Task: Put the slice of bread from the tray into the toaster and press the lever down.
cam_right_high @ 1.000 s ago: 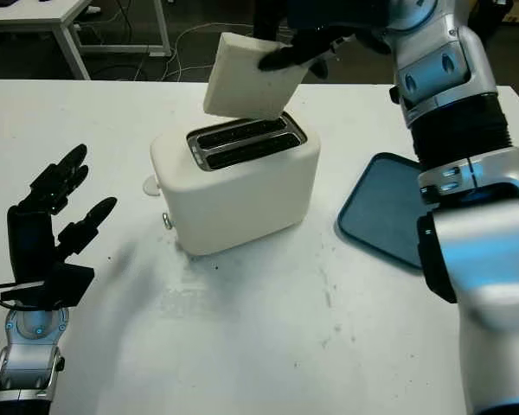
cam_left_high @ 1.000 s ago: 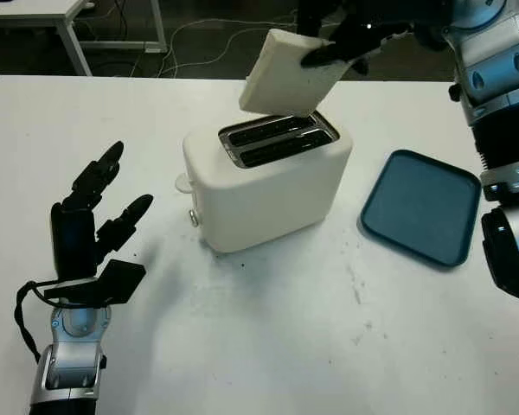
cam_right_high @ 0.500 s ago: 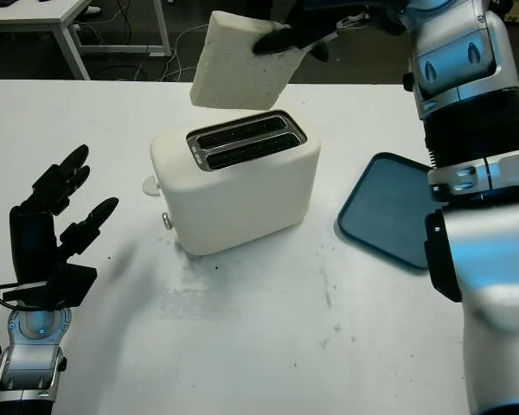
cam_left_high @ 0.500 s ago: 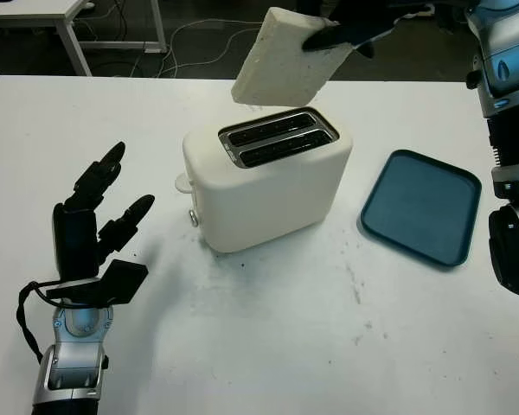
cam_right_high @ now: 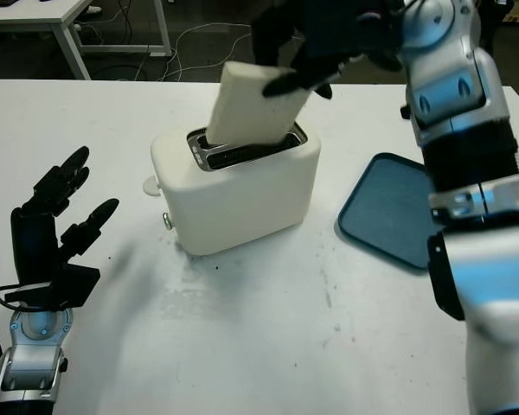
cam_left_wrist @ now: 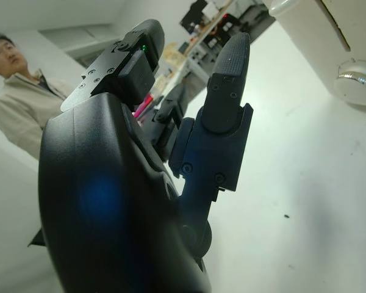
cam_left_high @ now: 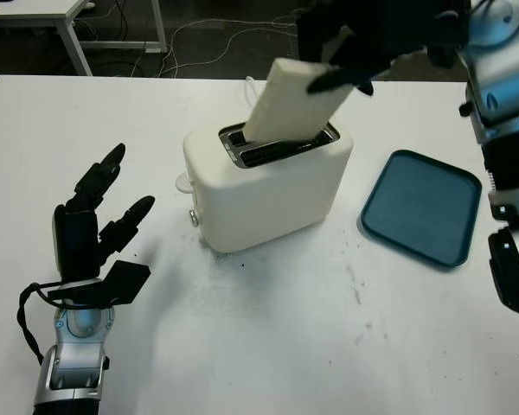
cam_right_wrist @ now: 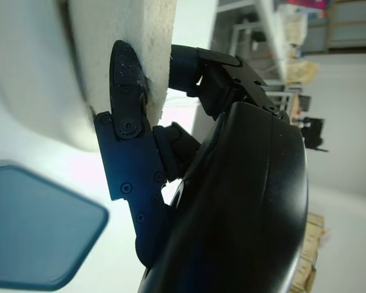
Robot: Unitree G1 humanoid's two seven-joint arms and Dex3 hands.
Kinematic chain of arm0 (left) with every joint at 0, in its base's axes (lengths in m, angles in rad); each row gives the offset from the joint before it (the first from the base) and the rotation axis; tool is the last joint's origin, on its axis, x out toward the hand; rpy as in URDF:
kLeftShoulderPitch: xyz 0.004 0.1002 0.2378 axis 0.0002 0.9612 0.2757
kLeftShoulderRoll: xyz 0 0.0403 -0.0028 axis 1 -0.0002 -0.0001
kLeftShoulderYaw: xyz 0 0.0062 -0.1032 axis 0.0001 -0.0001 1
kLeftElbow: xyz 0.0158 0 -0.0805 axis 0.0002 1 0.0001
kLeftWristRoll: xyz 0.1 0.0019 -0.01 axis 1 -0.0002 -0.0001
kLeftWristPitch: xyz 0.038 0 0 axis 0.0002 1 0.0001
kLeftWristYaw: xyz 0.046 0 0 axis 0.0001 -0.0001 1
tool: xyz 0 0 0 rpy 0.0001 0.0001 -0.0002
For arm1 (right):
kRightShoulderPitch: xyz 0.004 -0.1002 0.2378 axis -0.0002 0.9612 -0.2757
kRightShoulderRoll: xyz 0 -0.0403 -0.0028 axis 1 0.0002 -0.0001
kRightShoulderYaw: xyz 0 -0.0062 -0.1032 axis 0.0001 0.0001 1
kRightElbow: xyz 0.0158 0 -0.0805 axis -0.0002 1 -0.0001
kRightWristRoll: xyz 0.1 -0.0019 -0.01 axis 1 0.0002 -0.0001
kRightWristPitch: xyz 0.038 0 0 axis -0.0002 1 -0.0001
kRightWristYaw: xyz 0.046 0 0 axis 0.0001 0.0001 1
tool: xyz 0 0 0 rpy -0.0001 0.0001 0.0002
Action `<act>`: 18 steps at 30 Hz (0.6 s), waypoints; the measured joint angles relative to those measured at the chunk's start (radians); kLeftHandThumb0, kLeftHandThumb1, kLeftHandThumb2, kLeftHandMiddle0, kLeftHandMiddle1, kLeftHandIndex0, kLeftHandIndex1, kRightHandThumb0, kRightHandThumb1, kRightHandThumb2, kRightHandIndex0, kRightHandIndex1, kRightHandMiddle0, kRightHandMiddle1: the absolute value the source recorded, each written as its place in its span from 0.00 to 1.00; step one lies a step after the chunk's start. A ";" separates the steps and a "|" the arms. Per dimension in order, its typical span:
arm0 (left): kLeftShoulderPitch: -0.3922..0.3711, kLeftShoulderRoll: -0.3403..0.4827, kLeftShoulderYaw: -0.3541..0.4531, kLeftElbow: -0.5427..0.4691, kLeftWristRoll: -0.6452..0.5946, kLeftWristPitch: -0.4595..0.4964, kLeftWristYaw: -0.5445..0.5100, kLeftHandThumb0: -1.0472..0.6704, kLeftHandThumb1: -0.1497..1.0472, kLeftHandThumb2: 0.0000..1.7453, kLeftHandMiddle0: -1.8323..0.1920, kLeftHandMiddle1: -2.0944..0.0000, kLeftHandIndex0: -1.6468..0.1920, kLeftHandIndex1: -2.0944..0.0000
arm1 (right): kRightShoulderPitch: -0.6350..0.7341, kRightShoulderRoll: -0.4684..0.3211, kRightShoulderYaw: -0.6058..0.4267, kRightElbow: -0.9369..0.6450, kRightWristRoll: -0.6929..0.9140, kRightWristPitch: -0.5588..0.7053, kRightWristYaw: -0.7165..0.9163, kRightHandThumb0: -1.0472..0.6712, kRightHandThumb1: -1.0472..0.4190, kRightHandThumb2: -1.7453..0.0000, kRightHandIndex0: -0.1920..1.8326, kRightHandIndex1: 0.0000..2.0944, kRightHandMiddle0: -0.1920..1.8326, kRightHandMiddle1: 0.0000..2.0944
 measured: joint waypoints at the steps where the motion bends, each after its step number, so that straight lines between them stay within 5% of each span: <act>1: 0.000 -0.001 0.000 0.000 0.000 -0.001 0.000 0.36 0.89 0.02 0.56 1.00 0.57 1.00 | 0.018 -0.006 -0.001 -0.021 0.004 0.001 0.006 0.30 0.09 0.77 0.63 0.83 0.52 0.83; 18: 0.000 -0.001 -0.015 0.005 0.004 -0.006 0.019 0.35 0.89 0.01 0.56 1.00 0.57 1.00 | 0.065 -0.035 0.039 -0.106 -0.035 0.030 0.002 0.36 0.09 0.73 0.64 0.83 0.52 0.83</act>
